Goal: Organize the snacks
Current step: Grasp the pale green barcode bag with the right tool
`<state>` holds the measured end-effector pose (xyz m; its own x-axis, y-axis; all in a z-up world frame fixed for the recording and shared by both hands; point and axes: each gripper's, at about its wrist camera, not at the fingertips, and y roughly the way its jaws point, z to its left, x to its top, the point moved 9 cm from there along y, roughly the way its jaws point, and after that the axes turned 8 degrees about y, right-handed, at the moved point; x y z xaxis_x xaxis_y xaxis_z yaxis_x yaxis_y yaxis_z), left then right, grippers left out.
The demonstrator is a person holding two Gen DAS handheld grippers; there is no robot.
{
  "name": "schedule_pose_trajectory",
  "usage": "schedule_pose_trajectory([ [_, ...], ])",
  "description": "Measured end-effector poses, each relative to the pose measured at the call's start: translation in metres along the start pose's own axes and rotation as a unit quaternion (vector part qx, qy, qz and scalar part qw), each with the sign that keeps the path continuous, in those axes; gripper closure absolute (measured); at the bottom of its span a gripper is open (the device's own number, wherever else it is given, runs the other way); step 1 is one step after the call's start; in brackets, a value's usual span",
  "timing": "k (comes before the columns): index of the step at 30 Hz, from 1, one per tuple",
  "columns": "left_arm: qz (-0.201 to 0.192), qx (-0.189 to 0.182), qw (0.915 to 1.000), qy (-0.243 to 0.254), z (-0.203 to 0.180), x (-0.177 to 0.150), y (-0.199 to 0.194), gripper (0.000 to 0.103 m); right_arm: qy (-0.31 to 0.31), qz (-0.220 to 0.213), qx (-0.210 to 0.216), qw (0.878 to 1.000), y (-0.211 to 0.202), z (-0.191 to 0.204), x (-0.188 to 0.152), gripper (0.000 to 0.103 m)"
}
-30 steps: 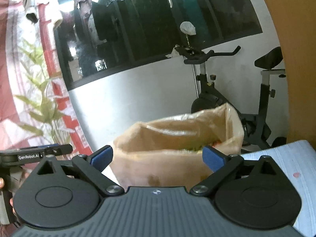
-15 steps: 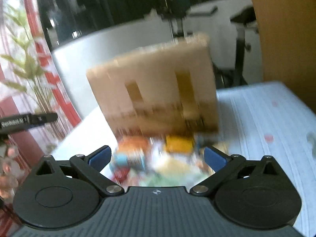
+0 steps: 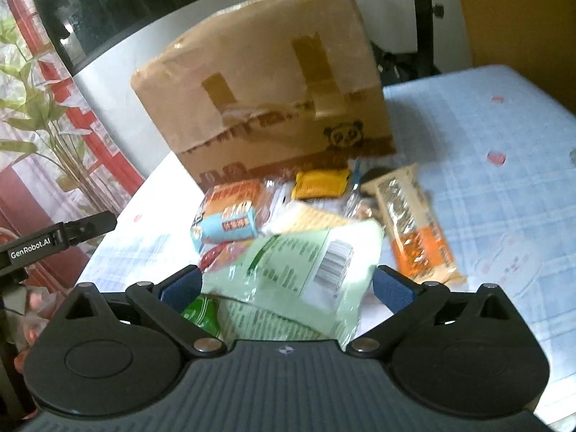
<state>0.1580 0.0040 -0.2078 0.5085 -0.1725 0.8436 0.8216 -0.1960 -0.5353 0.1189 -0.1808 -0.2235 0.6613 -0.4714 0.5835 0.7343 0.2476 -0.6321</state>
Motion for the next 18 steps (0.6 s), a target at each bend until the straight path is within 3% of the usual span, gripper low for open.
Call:
schedule_pose_trajectory([
  [7,0.018,-0.004,0.9998,-0.007,-0.002,-0.013,0.006,0.035,0.001,0.039,0.012,0.999,0.02,0.004,-0.013,0.0],
  [18,0.038,-0.006,0.9991,-0.015,0.0,-0.024,0.013,0.035,-0.017,0.032,0.008,0.999,0.026,0.011,-0.011,0.004],
])
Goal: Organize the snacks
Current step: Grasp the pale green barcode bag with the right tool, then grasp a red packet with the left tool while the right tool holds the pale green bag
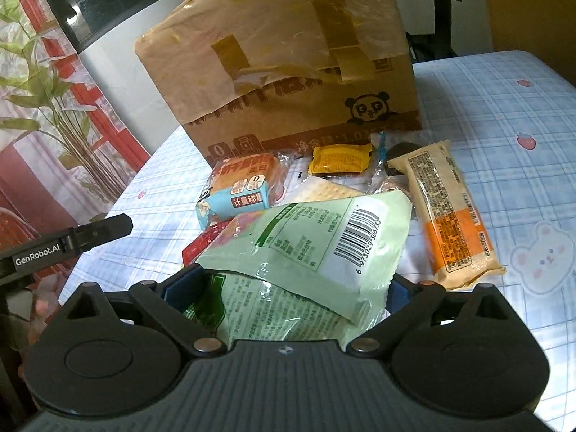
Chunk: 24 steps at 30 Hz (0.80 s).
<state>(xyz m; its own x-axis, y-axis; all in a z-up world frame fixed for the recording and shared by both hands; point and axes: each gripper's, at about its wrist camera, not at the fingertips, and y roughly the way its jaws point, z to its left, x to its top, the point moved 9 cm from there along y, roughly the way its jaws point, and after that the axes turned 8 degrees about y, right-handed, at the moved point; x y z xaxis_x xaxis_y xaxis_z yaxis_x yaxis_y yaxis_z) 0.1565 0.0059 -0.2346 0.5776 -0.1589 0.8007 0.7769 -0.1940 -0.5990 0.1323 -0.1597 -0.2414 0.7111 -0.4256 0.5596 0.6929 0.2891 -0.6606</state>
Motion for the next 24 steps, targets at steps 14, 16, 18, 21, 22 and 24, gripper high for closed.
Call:
schedule_pose_trajectory([
  [14,0.012,-0.004,0.9999,-0.011,0.001,-0.004,0.004,0.035,-0.03,-0.068,0.024,0.997,-0.028,0.013,0.021,0.04],
  [16,0.014,-0.005,0.9998,-0.012,0.001,-0.004,0.005,0.035,-0.037,-0.084,0.023,0.996,-0.035,0.015,0.028,0.041],
  [18,0.018,-0.007,0.9997,-0.013,0.001,-0.006,0.006,0.035,-0.038,-0.104,0.026,0.993,-0.044,0.016,0.039,0.041],
  [21,0.028,-0.016,0.9994,-0.012,-0.003,-0.009,0.01,0.036,-0.061,-0.145,0.007,0.988,-0.054,0.02,0.059,0.042],
  [22,0.03,-0.019,0.9993,-0.011,-0.004,-0.01,0.011,0.035,-0.069,-0.155,0.001,0.985,-0.056,0.021,0.065,0.042],
  [24,0.033,-0.023,0.9992,-0.009,-0.007,-0.011,0.013,0.035,-0.071,-0.175,-0.003,0.982,-0.059,0.023,0.076,0.042],
])
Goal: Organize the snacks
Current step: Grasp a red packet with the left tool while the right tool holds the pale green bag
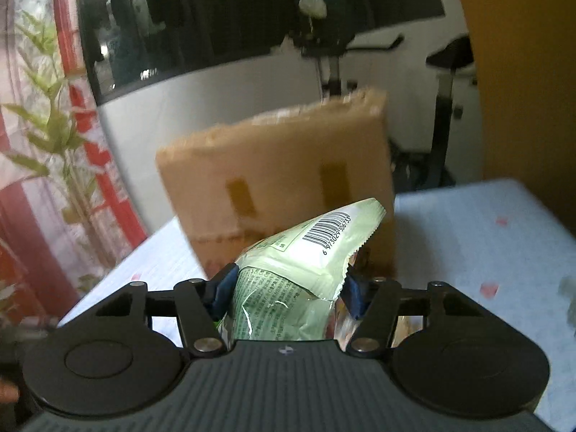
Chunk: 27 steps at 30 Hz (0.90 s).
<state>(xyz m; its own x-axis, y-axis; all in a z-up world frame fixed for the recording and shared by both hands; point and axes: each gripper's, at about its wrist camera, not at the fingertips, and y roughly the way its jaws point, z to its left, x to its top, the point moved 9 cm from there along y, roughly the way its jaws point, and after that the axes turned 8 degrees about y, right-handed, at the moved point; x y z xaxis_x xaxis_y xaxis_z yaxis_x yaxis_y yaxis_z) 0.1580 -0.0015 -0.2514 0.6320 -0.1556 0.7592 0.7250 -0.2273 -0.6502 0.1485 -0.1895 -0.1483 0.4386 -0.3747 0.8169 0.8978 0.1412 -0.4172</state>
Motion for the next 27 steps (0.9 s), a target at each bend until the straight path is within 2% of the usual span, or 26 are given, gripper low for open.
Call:
schedule_pose_trajectory([
  [4,0.011,-0.003,0.9999,-0.003,0.0,-0.004,0.005,0.036,0.007,-0.029,-0.019,0.999,0.012,-0.006,0.006,0.042],
  [7,0.023,-0.021,0.9995,0.006,-0.005,-0.007,0.011,0.037,0.028,0.005,-0.028,0.999,0.028,-0.015,-0.015,0.042],
  [11,0.042,-0.054,0.9966,0.046,-0.02,-0.008,0.025,0.037,0.024,0.025,-0.029,0.999,0.032,-0.017,-0.034,0.042],
  [16,0.045,-0.062,0.993,0.09,-0.028,-0.003,0.048,0.036,0.04,0.021,-0.033,0.998,0.028,-0.026,-0.034,0.042],
  [22,0.055,-0.1,0.9867,0.115,-0.039,0.006,0.07,0.035,0.055,0.024,-0.031,0.998,0.028,-0.03,-0.037,0.042],
  [27,0.071,-0.093,0.9853,0.124,-0.045,0.001,0.085,0.035,0.054,0.024,-0.028,0.998,0.026,-0.029,-0.038,0.042],
])
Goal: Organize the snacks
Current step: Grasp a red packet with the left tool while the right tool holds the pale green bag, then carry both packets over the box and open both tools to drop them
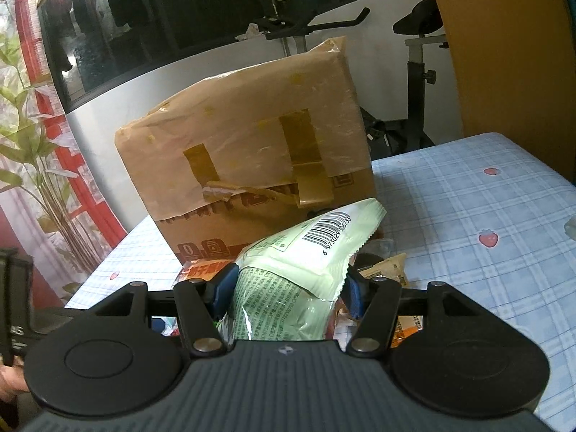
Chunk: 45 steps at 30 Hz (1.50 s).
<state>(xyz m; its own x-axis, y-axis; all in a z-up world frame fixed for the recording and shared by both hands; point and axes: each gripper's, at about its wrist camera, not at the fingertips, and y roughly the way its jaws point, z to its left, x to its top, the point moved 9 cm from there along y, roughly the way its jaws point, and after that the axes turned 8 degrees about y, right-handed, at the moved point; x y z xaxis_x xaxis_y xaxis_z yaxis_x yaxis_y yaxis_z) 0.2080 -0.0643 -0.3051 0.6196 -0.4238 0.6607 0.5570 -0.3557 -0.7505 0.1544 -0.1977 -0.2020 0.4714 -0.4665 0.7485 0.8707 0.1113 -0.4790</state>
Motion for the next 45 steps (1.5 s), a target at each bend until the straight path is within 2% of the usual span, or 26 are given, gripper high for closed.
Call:
schedule_pose_trajectory([
  [4,-0.007,0.027,0.9989,0.037,-0.009,-0.004,0.002,0.033,0.0,-0.001,0.002,1.0,0.0,0.0,-0.001,0.042],
  [6,-0.009,0.029,0.9986,0.044,-0.011,-0.005,0.001,0.033,0.002,-0.001,0.001,1.0,-0.001,-0.001,-0.001,0.042],
  [8,-0.01,0.023,0.9989,0.041,-0.01,-0.005,0.0,0.039,0.001,-0.001,0.001,1.0,-0.001,0.0,-0.001,0.042],
  [9,-0.011,0.02,0.999,0.04,-0.009,-0.005,-0.001,0.049,0.001,-0.001,0.002,1.0,-0.001,0.0,-0.001,0.042],
  [13,-0.028,0.026,0.9987,0.034,-0.005,-0.003,-0.015,0.067,0.003,0.0,0.002,1.0,-0.002,0.0,-0.001,0.042],
  [16,-0.043,0.041,0.9978,0.03,0.003,0.0,-0.027,0.072,0.005,0.0,0.001,1.0,-0.002,0.0,0.0,0.042],
  [19,-0.054,0.031,0.998,0.013,0.012,0.004,-0.038,0.077,0.005,0.0,0.001,1.0,-0.002,0.0,0.001,0.042],
  [22,-0.066,0.046,0.9967,0.011,0.019,0.009,-0.046,0.081,0.005,0.0,0.001,1.0,-0.002,0.0,0.001,0.042],
  [24,-0.074,0.042,0.9964,-0.002,0.025,0.012,-0.052,0.083,0.006,-0.001,0.0,1.0,-0.002,0.0,0.001,0.042],
  [30,-0.103,0.045,0.9934,-0.022,0.033,0.025,-0.076,0.084,0.009,-0.004,0.001,1.0,-0.006,0.001,0.005,0.042],
  [38,-0.152,0.048,0.9871,-0.016,0.039,0.07,-0.107,0.084,0.012,-0.031,0.011,0.999,-0.019,0.006,0.026,0.042],
  [45,-0.193,0.05,0.9799,0.011,0.033,0.109,-0.13,0.084,0.008,-0.086,0.033,0.996,-0.048,0.018,0.074,0.042],
])
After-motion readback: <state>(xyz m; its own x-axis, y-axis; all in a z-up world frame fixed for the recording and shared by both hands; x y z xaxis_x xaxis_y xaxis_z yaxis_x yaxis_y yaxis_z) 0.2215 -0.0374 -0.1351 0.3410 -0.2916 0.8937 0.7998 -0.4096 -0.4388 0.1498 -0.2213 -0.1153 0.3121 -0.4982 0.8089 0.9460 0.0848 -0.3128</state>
